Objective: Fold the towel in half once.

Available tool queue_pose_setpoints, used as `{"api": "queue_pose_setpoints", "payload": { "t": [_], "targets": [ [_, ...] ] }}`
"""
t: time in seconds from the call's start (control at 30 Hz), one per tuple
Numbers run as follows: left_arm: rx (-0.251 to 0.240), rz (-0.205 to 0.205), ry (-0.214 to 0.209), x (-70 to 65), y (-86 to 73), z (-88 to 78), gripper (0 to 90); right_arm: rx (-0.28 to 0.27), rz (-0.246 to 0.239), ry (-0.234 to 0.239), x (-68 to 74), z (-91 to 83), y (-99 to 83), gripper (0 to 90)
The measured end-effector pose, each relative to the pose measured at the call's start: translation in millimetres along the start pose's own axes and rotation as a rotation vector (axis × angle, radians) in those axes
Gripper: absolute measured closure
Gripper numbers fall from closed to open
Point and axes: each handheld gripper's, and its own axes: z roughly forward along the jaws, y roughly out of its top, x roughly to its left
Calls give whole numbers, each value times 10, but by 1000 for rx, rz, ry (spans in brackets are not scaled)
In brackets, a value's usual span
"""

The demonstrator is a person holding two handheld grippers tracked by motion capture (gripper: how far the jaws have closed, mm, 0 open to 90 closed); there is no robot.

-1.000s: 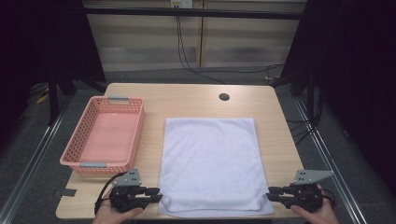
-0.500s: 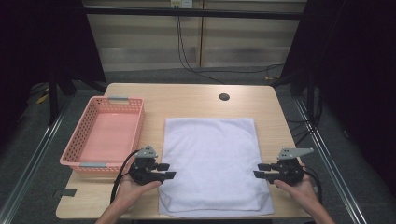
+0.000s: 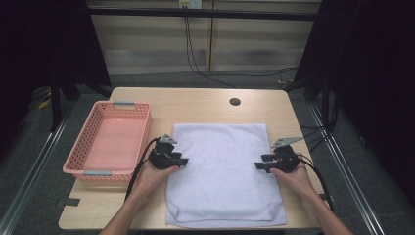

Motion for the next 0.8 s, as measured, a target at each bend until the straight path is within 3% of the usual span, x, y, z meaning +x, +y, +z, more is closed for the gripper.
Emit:
{"api": "queue_pose_setpoints", "payload": {
  "t": [0.07,0.13,0.27,0.33,0.43,0.5,0.6,0.67,0.8],
  "targets": [
    [19,69,42,-70,1,22,576,1,-13,-10,-15,60,25,489],
    [28,73,47,-83,-5,14,578,-1,-35,-26,4,84,32,493],
    [12,100,47,-138,-77,-20,687,12,-84,-68,88,47,-25,564],
    [25,121,30,-199,-118,-55,764,4,-92,-60,110,2,-80,664],
    [26,129,3,-268,-182,-93,796,2,-96,-43,146,-64,-154,734],
    [28,126,2,-291,-202,-108,798,9,-104,-38,179,-105,-194,755],
    [31,133,-27,-368,-273,-157,798,15,-104,-27,214,-154,-246,781],
    [29,146,-65,-481,-377,-218,803,14,-91,6,258,-244,-350,813],
    [44,162,-84,-590,-432,-258,802,40,-92,26,367,-365,-465,828]
  ]
}}
